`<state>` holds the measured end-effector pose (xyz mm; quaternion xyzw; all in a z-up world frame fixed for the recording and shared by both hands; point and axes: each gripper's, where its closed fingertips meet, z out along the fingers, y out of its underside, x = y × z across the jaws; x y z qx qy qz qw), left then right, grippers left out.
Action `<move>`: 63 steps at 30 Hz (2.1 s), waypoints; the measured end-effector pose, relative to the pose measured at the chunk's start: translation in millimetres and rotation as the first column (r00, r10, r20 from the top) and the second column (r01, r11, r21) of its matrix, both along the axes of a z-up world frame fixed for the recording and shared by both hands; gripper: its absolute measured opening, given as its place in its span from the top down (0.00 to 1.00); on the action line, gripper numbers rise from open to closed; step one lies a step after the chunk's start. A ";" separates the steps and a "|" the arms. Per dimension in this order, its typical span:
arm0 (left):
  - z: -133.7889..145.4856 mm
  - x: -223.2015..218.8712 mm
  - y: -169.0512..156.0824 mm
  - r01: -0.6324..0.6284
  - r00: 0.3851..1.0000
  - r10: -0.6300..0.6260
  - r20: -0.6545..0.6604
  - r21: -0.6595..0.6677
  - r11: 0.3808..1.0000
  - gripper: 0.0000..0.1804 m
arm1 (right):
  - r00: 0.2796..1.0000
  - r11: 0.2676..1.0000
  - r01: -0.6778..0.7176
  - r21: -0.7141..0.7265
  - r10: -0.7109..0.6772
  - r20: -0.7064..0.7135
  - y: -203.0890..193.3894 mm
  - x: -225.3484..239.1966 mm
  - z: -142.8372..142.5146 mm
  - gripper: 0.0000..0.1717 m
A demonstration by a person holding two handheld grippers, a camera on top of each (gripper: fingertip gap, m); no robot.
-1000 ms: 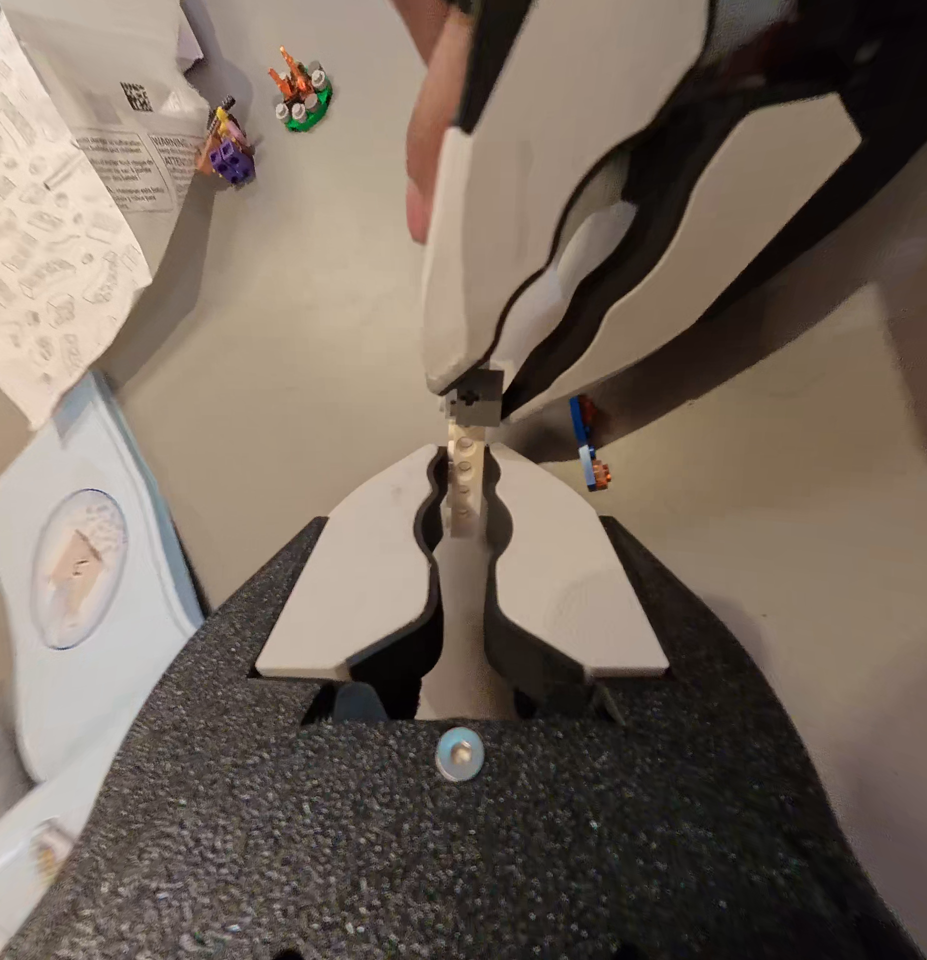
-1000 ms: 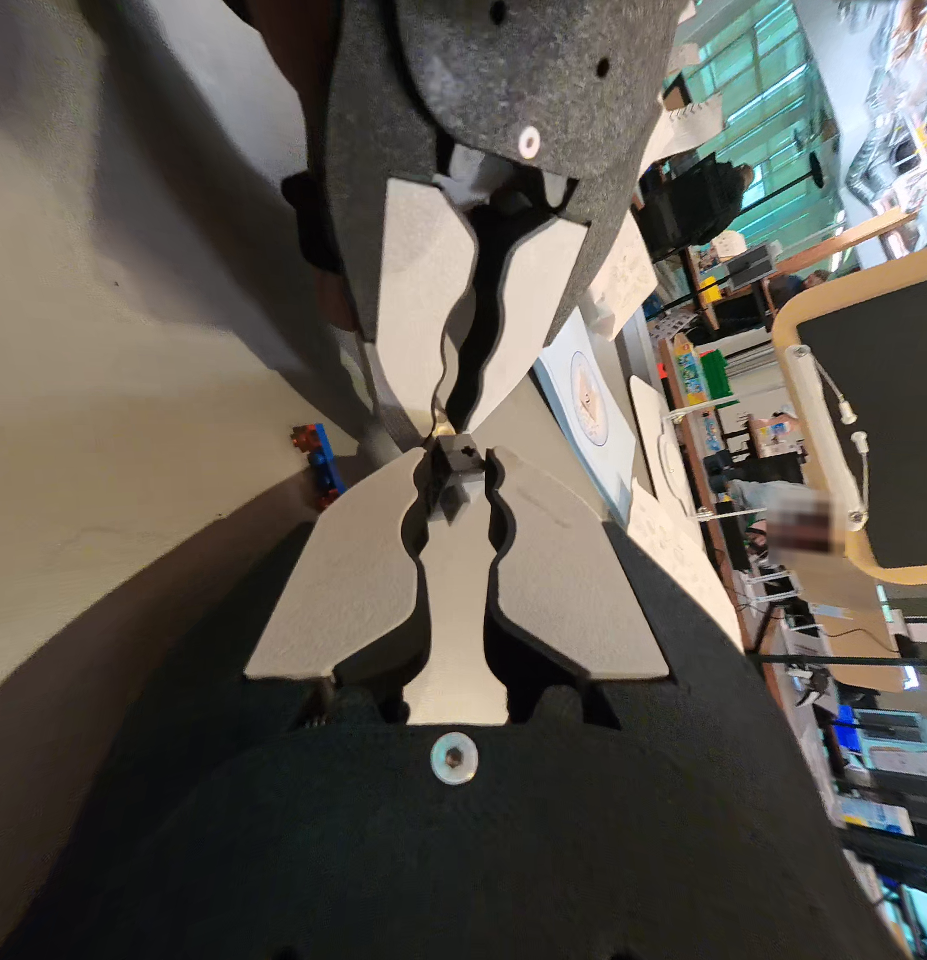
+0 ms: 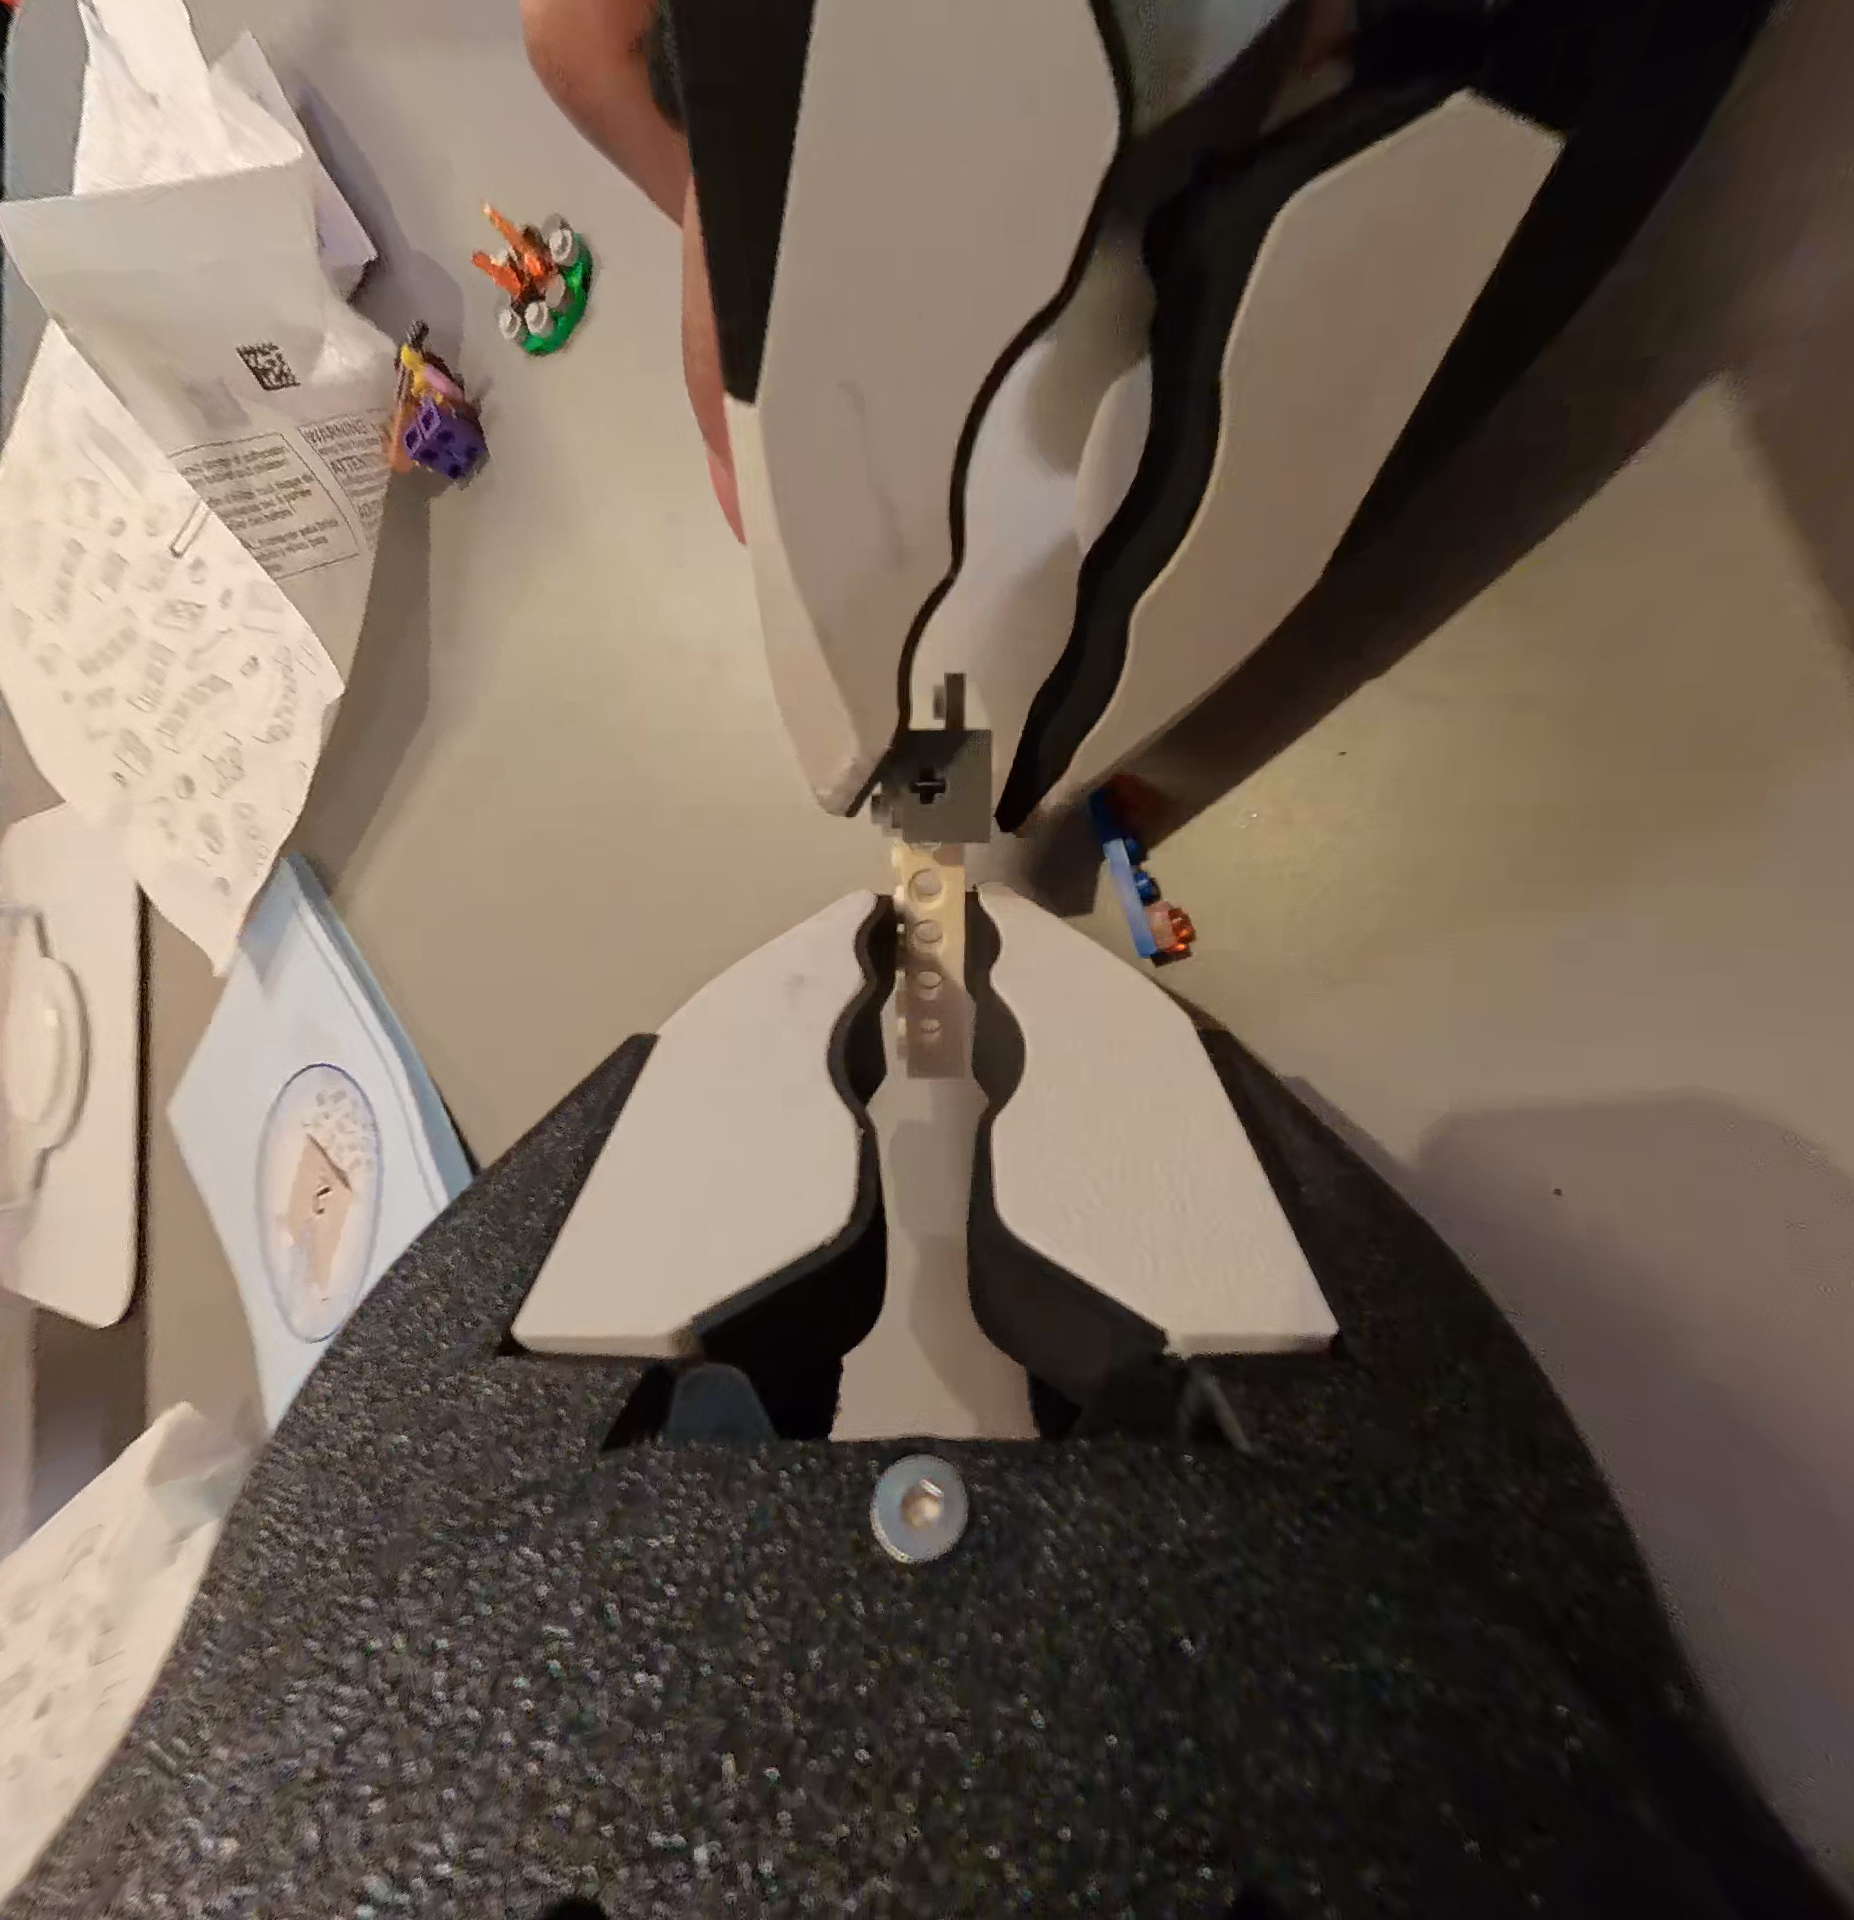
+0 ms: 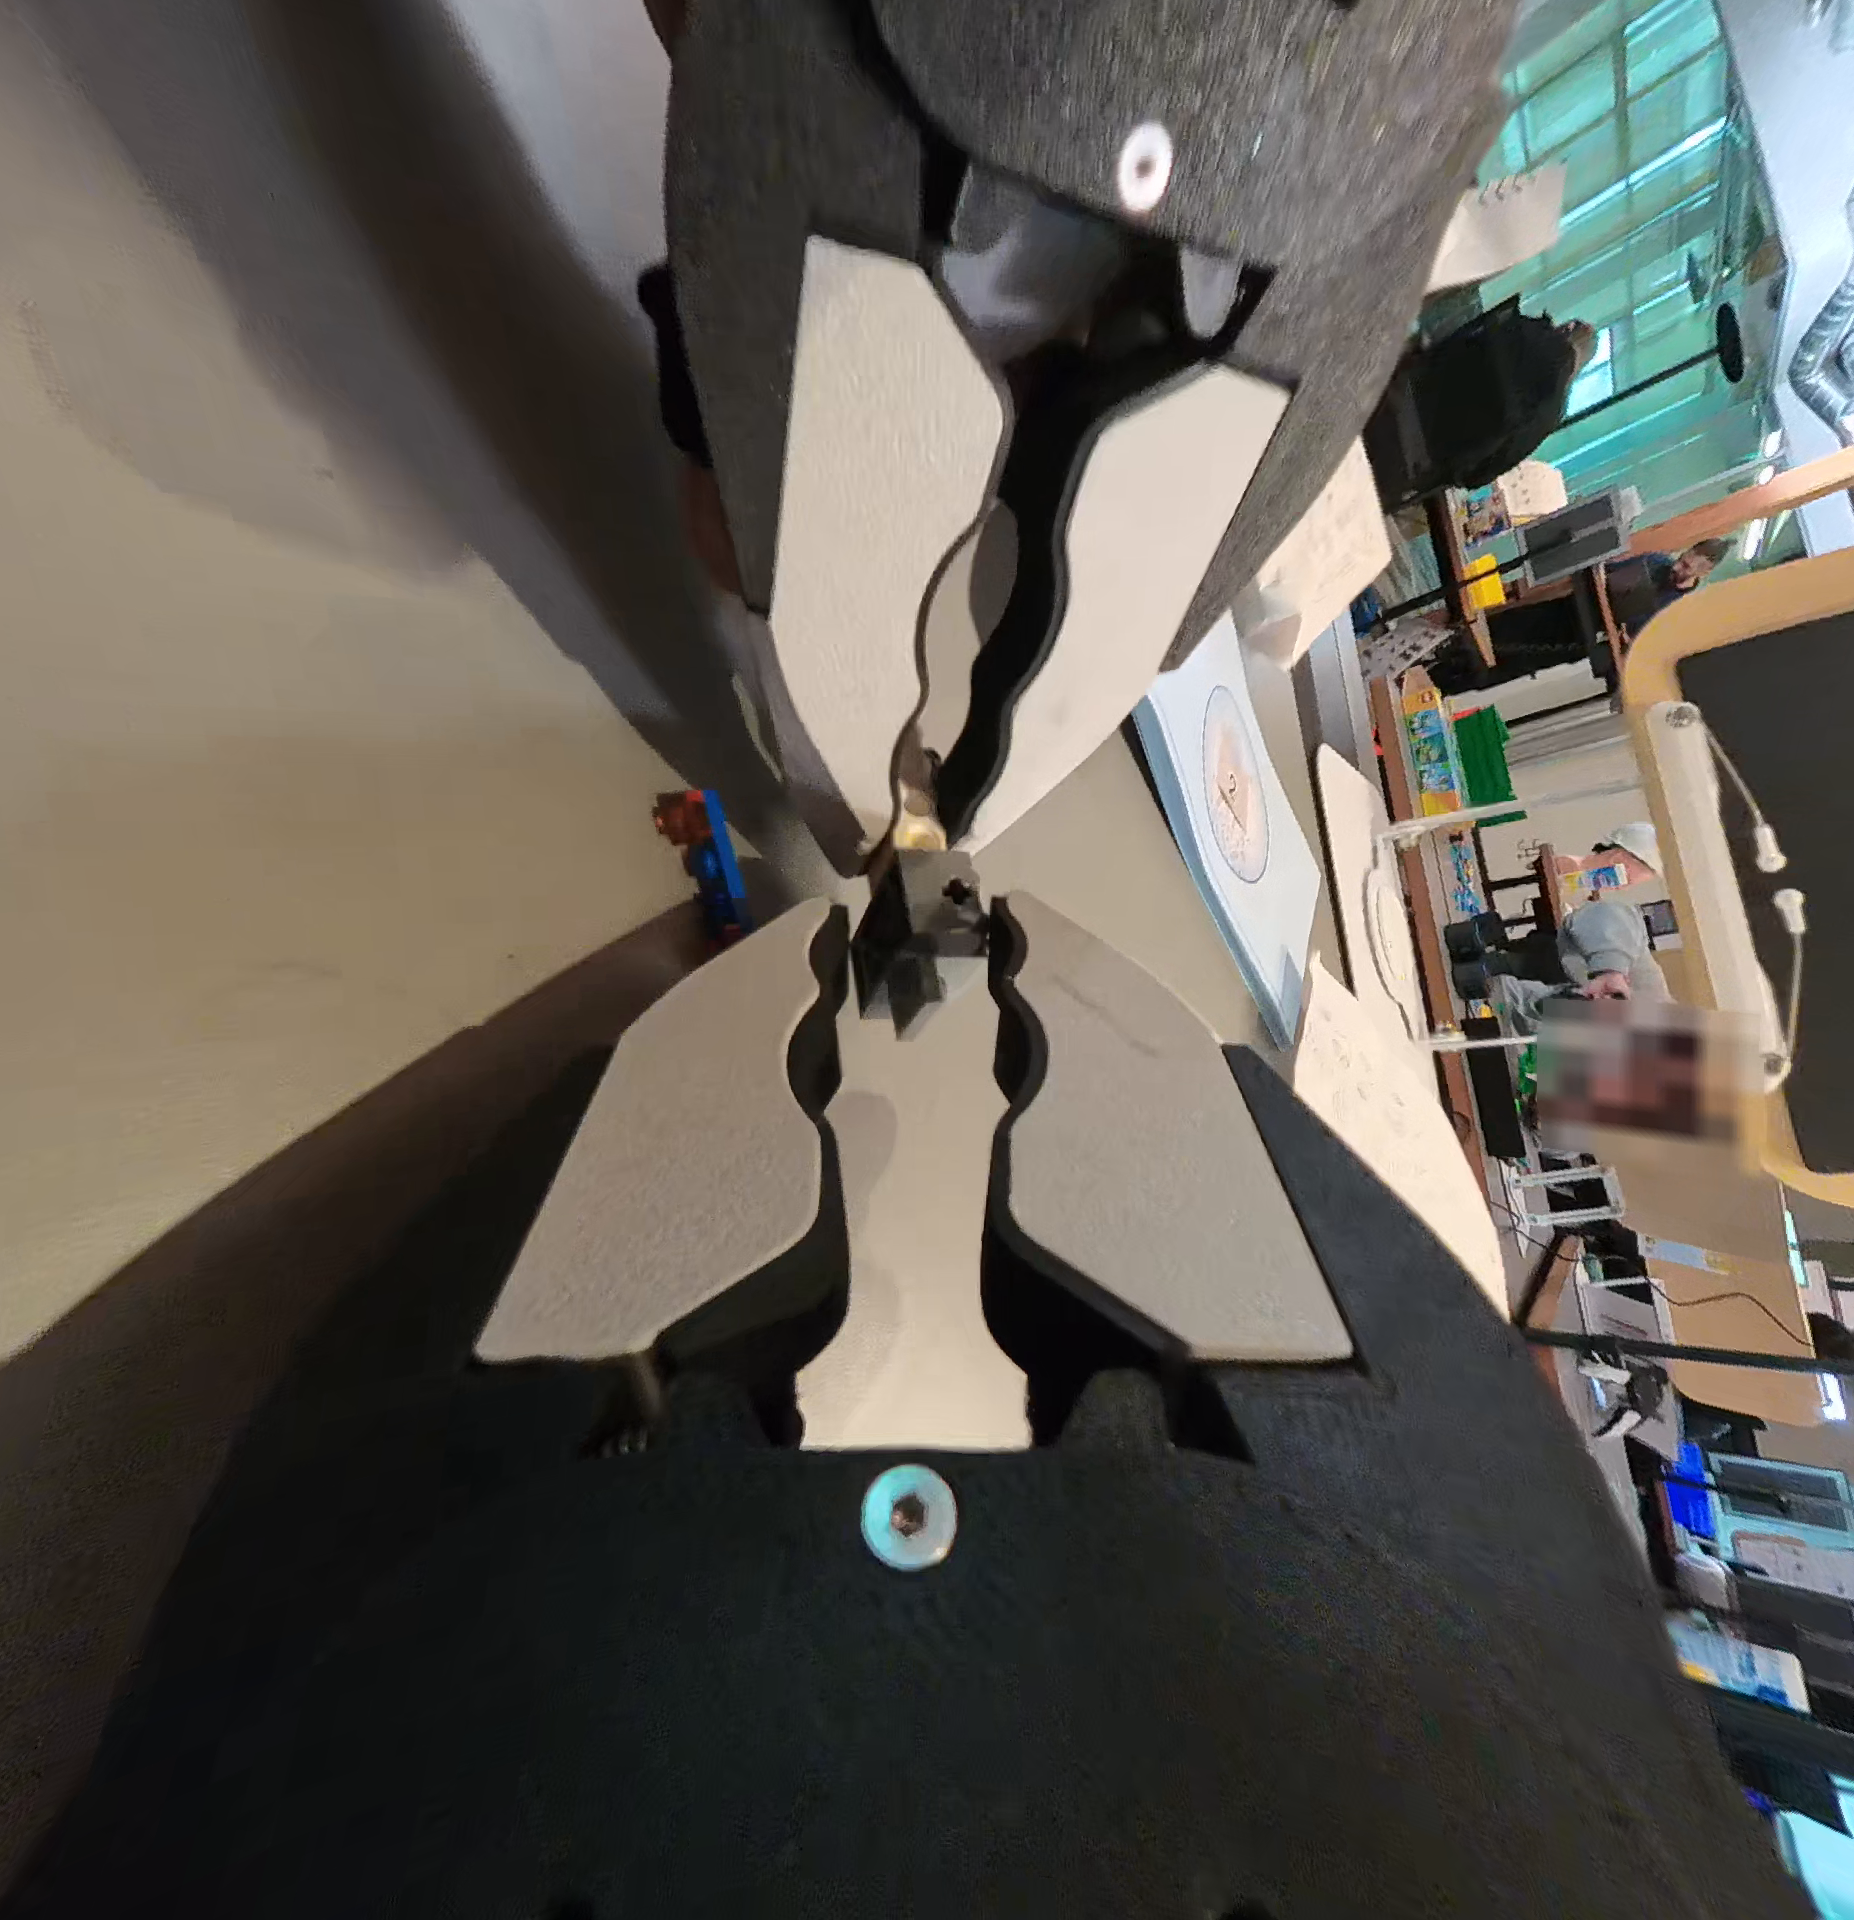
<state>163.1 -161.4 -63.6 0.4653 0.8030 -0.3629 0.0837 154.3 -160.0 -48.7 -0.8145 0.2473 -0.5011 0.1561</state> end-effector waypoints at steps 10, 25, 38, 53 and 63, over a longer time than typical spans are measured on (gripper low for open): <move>-1.1 2.8 -0.7 -0.034 0.999 0.034 -0.021 0.020 0.999 0.93 | 0.998 0.998 -0.011 -0.063 0.014 0.057 4.1 0.7 6.3 0.90; 0.5 -0.8 0.9 -0.098 0.926 0.162 -0.341 0.197 0.976 0.94 | 0.974 0.939 -0.183 -0.290 0.213 0.074 25.9 -17.2 -1.8 0.90; 3.1 -5.7 2.8 -0.050 0.859 0.170 -0.483 0.251 0.967 0.94 | 0.990 0.976 0.013 -0.217 0.017 0.137 -14.2 -21.0 9.1 0.90; 22.2 -14.1 2.9 -0.002 0.732 0.186 -0.655 0.271 0.963 0.94 | 0.596 0.695 0.687 0.209 -0.705 0.385 -173.4 -188.5 136.3 0.90; 28.7 -19.0 2.3 0.020 0.701 0.168 -0.693 0.254 0.967 0.94 | 0.530 0.552 0.818 0.164 -0.833 0.159 -201.7 -211.6 103.9 0.79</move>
